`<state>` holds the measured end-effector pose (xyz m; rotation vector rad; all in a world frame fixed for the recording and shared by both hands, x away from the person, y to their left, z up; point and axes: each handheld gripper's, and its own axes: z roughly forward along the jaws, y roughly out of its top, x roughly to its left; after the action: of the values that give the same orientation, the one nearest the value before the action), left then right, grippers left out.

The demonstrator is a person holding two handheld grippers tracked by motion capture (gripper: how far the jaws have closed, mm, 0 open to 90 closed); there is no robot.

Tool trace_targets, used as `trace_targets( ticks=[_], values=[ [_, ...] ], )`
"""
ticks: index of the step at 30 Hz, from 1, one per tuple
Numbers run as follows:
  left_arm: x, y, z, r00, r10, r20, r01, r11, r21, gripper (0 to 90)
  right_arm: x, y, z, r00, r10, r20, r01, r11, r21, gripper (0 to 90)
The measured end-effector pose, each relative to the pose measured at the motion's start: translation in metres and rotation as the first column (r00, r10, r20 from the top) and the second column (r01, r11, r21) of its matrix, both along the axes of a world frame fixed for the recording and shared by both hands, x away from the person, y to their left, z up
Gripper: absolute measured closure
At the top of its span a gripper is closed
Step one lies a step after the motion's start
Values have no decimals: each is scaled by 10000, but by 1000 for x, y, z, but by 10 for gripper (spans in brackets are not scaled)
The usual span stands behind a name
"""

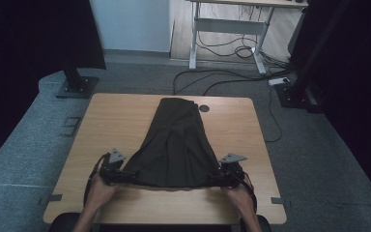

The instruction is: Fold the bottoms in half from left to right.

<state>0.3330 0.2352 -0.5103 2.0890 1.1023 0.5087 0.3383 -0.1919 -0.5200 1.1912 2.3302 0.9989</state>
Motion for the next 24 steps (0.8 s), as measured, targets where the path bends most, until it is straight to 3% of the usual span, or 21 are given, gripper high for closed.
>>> trace_targets(
  ticks=[2, 6, 9, 12, 14, 19, 21, 24],
  values=[
    [-4, 15, 3, 9994, 294, 167, -294, 9996, -38, 97, -4, -10, 7, 9993, -187, 337, 174, 9991, 378, 201],
    [-6, 50, -2, 9922, 1239, 108, -1237, 9922, -184, 89, -8, -32, 11, 9931, -932, 714, 894, 9945, 553, 167],
    [-5, 62, -12, 9870, 1605, -106, -1604, 9870, 43, 91, -7, -52, 4, 9853, -1613, 559, 1587, 9862, 481, 158],
    [-1, 63, -24, 9867, 1587, -342, -1556, 9846, 798, 85, -5, -69, -9, 9784, -2056, 210, 2048, 9781, 371, 148],
    [2, 62, -31, 9872, 1507, -524, -1445, 9838, 1065, 69, -3, -75, -19, 9772, -2121, -75, 2122, 9768, 302, 142],
    [6, 68, -37, 9855, 1344, -1033, -1319, 9908, 308, 27, 0, -81, -32, 9741, -2256, -175, 2258, 9741, 132, 94],
    [6, 68, -37, 9853, 1354, -1037, -1331, 9907, 289, 28, 2, -79, -36, 9684, -2493, -1, 2493, 9684, -33, 0],
    [6, 66, -37, 9857, 1314, -1054, -1272, 9908, 457, 12, 2, -79, -37, 9662, -2577, 44, 2577, 9662, -74, 0]
  ],
)
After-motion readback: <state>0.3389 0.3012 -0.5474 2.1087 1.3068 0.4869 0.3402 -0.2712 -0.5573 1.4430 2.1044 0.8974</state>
